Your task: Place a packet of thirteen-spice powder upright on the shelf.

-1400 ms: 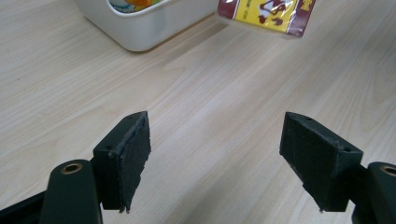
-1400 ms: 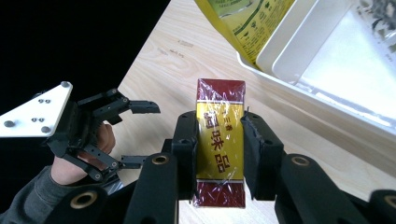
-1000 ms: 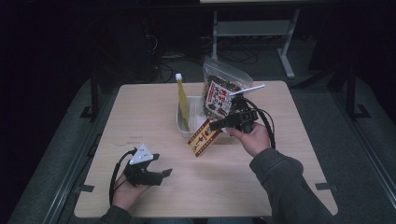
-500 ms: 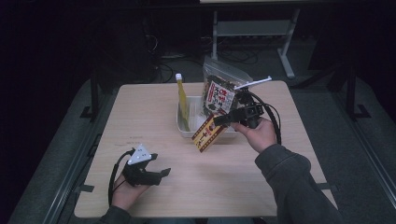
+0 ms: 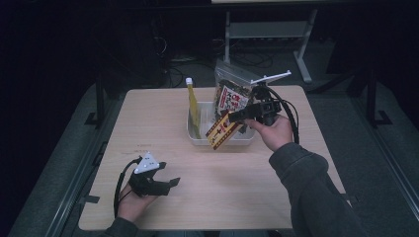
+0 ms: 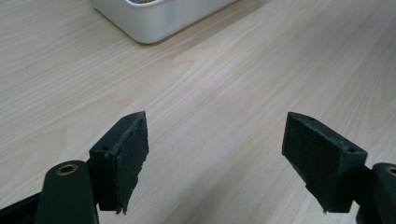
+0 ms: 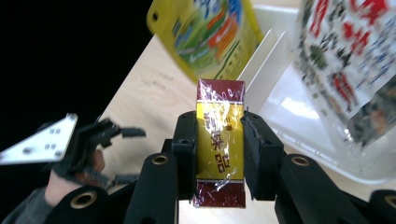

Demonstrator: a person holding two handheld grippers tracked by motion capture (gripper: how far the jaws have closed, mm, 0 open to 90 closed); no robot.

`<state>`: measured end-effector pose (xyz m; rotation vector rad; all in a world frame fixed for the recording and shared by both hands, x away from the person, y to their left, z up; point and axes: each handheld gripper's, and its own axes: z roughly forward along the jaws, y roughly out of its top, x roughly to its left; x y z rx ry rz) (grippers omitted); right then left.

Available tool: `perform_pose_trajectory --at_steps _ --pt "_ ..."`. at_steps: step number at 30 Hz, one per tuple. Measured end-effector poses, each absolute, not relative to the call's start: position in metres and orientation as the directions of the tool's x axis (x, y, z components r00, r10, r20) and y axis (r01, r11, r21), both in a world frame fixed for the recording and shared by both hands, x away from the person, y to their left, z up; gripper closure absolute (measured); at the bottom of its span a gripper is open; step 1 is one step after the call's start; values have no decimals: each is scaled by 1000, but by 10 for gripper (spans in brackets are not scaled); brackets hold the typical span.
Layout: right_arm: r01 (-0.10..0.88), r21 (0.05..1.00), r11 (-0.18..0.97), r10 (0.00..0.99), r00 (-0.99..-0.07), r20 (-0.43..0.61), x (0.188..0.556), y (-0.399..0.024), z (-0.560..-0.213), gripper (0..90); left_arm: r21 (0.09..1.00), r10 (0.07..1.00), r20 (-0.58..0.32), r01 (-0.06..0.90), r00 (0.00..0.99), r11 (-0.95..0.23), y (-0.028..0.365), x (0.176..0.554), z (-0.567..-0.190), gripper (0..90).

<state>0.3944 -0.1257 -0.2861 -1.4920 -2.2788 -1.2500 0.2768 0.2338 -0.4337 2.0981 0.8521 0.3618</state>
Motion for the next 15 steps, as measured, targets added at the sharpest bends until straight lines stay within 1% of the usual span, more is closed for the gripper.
perform_pose_trajectory --at_steps 7,15 --pt "817 565 114 729 -455 512 412 -120 -282 683 785 682 -34 442 731 -434 236 277 -432 223" --pt "813 576 85 760 -426 490 427 -108 -282 682 788 686 -38 445 727 -427 237 277 -432 223"
